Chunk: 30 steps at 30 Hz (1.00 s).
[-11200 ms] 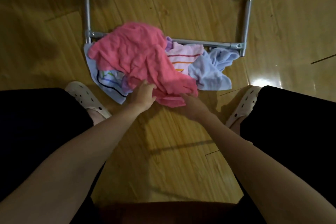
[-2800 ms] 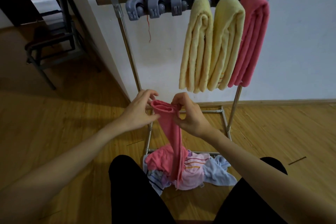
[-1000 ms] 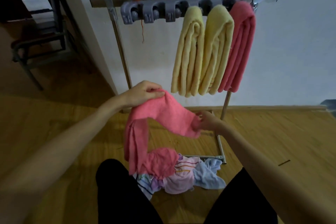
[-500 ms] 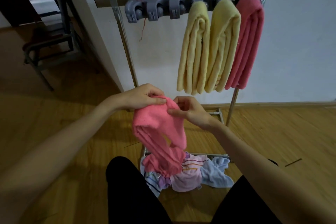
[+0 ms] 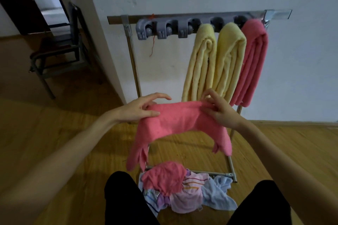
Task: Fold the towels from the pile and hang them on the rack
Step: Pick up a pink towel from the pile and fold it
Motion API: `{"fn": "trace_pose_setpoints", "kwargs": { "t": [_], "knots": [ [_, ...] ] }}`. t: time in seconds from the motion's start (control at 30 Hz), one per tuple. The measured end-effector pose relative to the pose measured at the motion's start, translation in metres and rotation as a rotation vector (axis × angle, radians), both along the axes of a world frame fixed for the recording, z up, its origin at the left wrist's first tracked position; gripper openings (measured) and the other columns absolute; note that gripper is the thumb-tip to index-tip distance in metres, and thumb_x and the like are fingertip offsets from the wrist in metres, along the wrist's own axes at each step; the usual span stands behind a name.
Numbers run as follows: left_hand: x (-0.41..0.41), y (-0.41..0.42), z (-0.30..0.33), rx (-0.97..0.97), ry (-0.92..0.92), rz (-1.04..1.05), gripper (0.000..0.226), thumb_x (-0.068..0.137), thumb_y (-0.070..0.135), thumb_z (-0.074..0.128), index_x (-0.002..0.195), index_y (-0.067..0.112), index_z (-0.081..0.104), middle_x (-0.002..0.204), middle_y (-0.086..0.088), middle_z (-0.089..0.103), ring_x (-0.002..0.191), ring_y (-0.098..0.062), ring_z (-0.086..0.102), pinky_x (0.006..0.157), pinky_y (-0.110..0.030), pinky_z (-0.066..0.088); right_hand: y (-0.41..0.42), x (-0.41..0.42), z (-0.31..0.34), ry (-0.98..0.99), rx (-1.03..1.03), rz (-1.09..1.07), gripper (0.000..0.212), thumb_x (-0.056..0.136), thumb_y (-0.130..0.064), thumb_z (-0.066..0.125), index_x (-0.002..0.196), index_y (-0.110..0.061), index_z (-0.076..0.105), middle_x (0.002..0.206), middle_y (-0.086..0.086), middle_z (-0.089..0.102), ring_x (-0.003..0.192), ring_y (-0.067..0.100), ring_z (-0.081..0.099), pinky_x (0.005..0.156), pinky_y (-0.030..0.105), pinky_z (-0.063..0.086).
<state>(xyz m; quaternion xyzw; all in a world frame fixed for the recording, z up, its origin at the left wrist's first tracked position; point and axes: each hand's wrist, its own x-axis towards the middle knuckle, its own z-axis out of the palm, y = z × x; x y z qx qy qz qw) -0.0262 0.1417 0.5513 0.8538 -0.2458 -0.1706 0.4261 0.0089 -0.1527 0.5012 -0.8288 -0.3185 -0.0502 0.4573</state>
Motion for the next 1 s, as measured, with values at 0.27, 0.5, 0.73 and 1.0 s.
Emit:
{"fn": "trace_pose_setpoints", "kwargs": {
  "t": [0.27,0.5,0.73,1.0],
  "knots": [
    [0.009,0.003,0.019,0.558,-0.192,-0.046,0.041,0.101,0.013,0.037,0.121,0.040,0.062,0.108,0.000,0.047,0.097,-0.014,0.050,0.079,-0.020,0.046,0.008,0.007,0.024,-0.149,-0.356,0.120,0.033,0.073,0.013,0.041,0.079,-0.012,0.063,0.087,-0.001,0.051,0.077,0.016,0.053,0.070,0.031,0.046],
    [0.013,0.002,0.029,0.650,-0.263,0.092,0.064,0.086,0.004,0.055,0.137,0.040,0.043,0.123,0.009,0.046,0.079,-0.011,0.057,0.051,-0.017,0.045,0.018,0.014,0.048,-0.358,-0.675,-0.117,0.033,0.089,-0.007,0.047,0.106,-0.027,0.068,0.102,-0.010,0.059,0.088,0.013,0.060,0.060,0.032,0.051],
    [0.024,-0.008,0.031,0.516,-0.675,0.418,0.067,0.088,0.002,0.055,0.144,0.031,0.032,0.108,0.001,0.045,0.068,-0.006,0.049,0.051,-0.016,0.038,0.032,0.024,0.068,-0.389,-0.428,-0.290,0.041,0.089,-0.003,0.045,0.123,-0.023,0.054,0.111,-0.004,0.051,0.080,0.020,0.058,0.054,0.036,0.047],
    [0.062,-0.004,0.073,0.501,-0.829,0.447,0.079,0.087,0.001,0.058,0.147,0.037,0.021,0.122,-0.007,0.050,0.092,-0.020,0.059,0.069,-0.023,0.052,0.055,0.043,0.103,-0.448,-0.398,-0.377,0.062,0.082,-0.002,0.042,0.136,-0.031,0.045,0.128,-0.004,0.046,0.093,0.024,0.058,0.055,0.037,0.046]
  ]
}}
